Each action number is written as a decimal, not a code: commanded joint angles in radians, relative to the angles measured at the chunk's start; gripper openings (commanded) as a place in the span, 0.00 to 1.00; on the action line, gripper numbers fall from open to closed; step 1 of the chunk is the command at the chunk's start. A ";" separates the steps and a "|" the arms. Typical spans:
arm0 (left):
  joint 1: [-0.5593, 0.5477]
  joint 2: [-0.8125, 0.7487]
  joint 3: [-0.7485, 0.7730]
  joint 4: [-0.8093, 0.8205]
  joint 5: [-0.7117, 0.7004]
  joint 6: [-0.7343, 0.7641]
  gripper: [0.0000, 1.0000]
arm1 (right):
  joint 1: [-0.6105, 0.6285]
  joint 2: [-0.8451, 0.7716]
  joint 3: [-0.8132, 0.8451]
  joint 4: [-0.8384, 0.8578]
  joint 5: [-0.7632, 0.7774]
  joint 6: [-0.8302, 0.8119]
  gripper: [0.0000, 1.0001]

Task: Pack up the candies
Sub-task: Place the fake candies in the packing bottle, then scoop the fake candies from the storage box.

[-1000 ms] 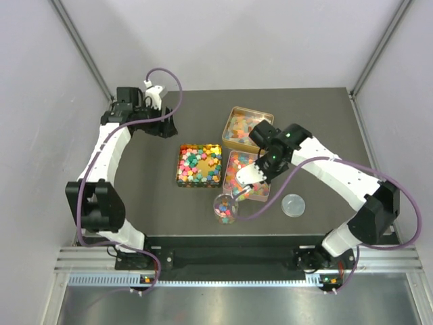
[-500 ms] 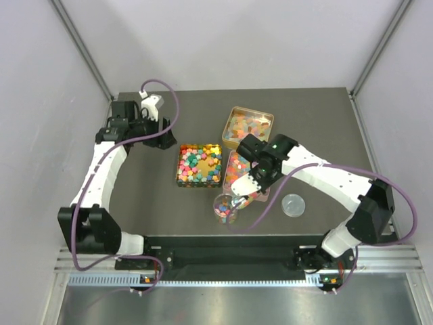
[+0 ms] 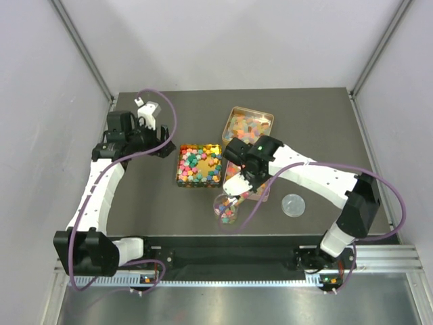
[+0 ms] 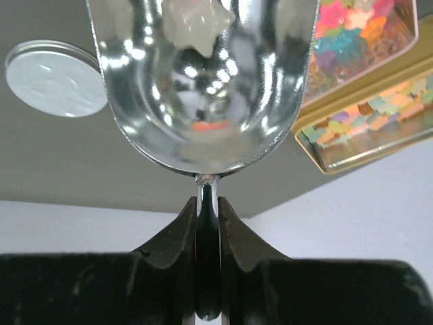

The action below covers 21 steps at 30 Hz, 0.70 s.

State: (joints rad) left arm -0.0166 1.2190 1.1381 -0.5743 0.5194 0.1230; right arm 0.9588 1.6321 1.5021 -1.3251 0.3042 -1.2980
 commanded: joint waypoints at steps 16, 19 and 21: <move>0.001 -0.050 -0.063 0.175 0.025 -0.046 0.78 | 0.091 -0.006 0.121 -0.143 0.203 0.049 0.00; 0.001 -0.041 -0.048 0.165 0.033 -0.051 0.78 | 0.023 0.000 0.171 -0.143 0.217 0.031 0.00; 0.001 -0.033 -0.029 0.146 0.036 -0.049 0.78 | -0.026 0.026 0.194 -0.123 0.217 0.026 0.00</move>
State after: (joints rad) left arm -0.0166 1.1946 1.0813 -0.4660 0.5312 0.0811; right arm 1.0183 1.6508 1.6188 -1.3464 0.4706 -1.2594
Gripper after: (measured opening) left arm 0.776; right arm 0.117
